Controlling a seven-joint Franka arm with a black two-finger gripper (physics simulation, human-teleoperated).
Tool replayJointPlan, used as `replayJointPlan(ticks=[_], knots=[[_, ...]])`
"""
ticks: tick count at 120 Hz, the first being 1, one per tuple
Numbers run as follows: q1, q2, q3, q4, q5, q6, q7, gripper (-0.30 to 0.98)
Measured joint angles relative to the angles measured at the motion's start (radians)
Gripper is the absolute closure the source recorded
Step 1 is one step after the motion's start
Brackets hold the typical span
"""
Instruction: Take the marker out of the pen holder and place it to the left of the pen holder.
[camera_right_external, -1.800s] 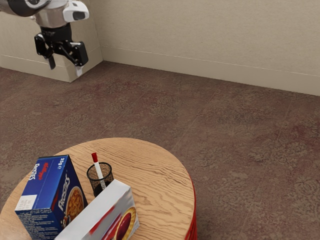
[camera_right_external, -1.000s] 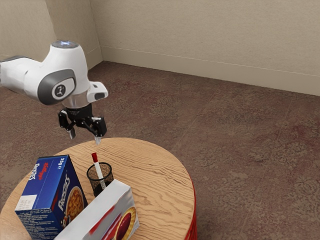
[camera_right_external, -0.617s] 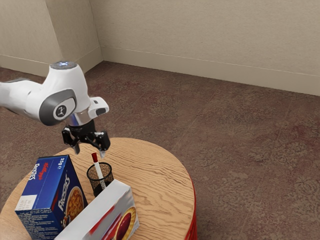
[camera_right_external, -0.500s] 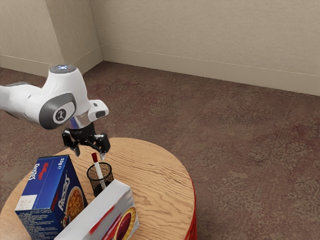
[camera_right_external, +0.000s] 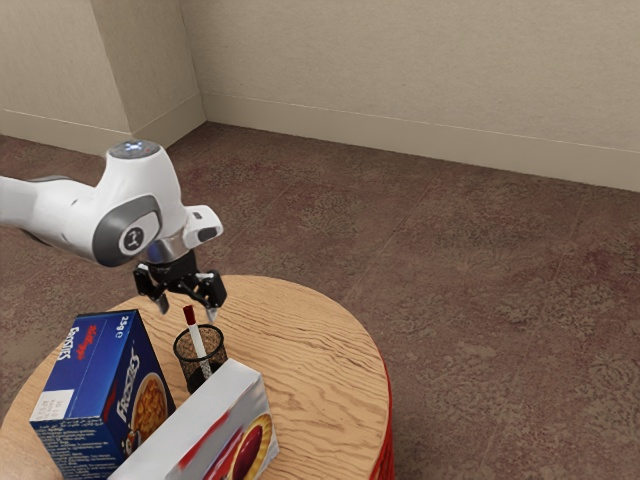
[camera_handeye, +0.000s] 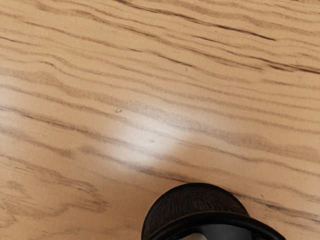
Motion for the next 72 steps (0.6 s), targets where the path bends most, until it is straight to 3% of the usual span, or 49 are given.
replayJointPlan(ticks=[21,50,72], knots=[[0.003,0.013,0.000,0.002,0.000,0.016,0.011,0.01],[-0.002,0.009,0.000,0.002,0.006,0.024,0.021,0.52],[-0.003,0.008,-0.001,0.002,0.012,0.026,0.023,0.67]])
